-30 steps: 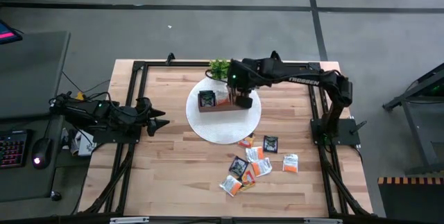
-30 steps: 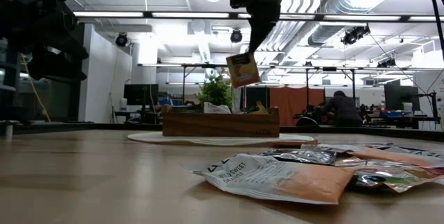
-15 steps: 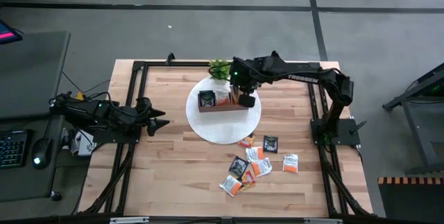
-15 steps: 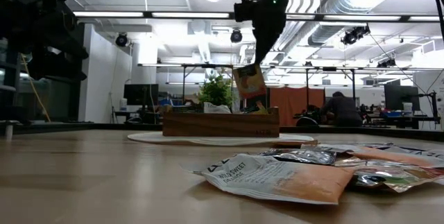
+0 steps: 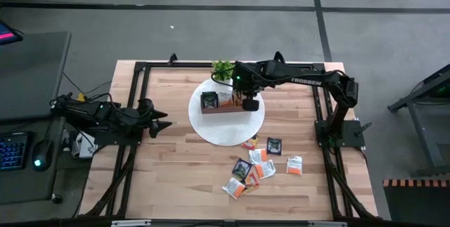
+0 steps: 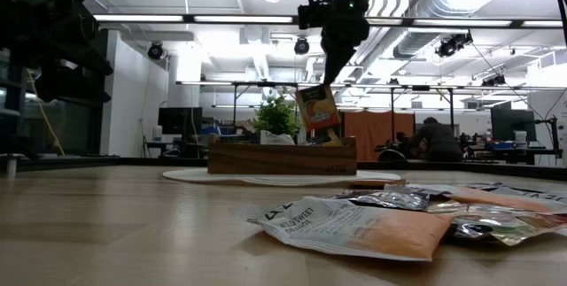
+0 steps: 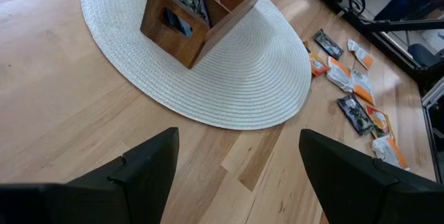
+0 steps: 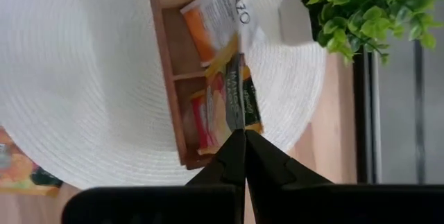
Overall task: Pick & Place Tea
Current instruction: Put the orange tea bag into the right section of the wooden organizer
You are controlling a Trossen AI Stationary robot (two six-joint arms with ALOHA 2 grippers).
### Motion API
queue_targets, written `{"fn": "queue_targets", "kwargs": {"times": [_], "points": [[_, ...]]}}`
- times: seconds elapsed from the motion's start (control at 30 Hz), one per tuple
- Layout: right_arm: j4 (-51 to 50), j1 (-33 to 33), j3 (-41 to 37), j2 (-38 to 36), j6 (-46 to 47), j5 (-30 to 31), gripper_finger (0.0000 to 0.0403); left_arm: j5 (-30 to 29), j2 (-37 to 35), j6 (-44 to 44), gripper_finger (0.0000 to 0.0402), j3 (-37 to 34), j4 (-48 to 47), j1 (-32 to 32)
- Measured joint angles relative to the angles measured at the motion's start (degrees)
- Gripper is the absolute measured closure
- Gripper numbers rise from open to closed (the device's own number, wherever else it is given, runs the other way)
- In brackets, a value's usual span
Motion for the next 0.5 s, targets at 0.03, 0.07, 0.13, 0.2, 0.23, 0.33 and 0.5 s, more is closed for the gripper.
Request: {"fn": "queue_targets", "kwargs": {"times": [0.03,0.07,0.13,0.2,0.23,0.33,0.5], "points": [[0.0,-0.1,0.0,0.0,-0.5,0.5,0.0403,0.0,0.0,0.0,0.0105,0.0,0.0,0.0],[-0.1,-0.3,0.0,0.0,-1.0,0.7,0.0403,0.0,0.0,0.0,0.0105,0.0,0.0,0.0],[0.0,-0.8,0.0,0.0,-1.9,0.5,0.0403,0.0,0.0,0.0,0.0105,0.0,0.0,0.0],[0.0,-1.3,0.0,0.0,-2.2,0.0,0.0403,0.0,0.0,0.0,0.0105,0.0,0.0,0.0],[0.0,-1.5,0.0,0.0,-2.5,-0.2,0.0403,0.0,0.0,0.0,0.0105,0.0,0.0,0.0],[0.0,-1.6,0.0,0.0,-3.7,-0.3,0.0403,0.0,0.0,0.0,0.0105,0.0,0.0,0.0],[2.9,-1.8,-2.6,-0.3,-4.7,-1.1,0.0403,0.1,0.0,0.0,0.0105,0.0,0.0,0.0]]}}
